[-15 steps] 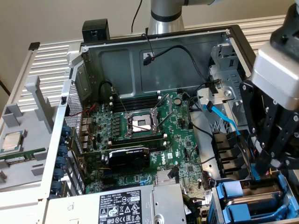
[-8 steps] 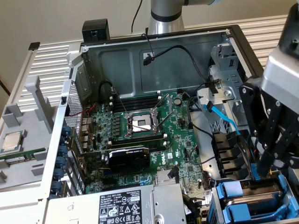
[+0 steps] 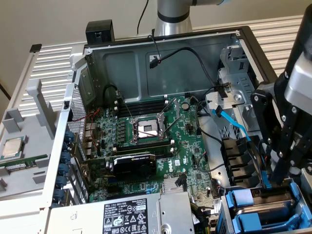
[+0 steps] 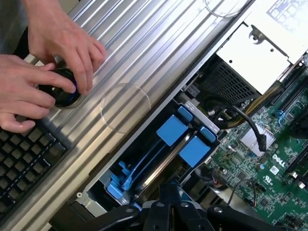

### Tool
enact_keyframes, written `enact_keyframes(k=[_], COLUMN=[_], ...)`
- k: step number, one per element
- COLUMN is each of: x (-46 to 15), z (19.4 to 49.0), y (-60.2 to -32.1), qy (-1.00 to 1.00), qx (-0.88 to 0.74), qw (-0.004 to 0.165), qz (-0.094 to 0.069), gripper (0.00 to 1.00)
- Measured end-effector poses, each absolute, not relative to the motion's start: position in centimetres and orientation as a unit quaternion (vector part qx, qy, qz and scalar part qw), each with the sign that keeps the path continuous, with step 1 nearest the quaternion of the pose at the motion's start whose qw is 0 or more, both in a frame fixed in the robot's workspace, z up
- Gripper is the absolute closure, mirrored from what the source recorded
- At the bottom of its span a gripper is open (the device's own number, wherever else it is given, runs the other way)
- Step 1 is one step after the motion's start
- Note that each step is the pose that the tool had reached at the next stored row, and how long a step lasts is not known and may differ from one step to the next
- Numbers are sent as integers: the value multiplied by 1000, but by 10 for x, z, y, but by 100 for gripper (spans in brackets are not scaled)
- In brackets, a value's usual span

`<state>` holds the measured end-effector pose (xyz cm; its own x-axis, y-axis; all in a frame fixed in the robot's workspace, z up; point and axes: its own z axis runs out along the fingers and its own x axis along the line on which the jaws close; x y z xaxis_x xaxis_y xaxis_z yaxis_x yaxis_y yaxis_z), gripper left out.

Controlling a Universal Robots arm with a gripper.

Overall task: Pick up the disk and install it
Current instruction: 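Insert the second disk wire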

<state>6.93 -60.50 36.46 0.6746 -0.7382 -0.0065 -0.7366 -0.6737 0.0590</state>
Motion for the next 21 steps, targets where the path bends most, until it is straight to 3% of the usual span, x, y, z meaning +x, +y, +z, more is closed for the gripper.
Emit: enact_keyframes(k=[21], x=[71], z=[365], y=[-604], qy=[-236], qx=[971], qw=[28], qz=[-10], gripper=[89])
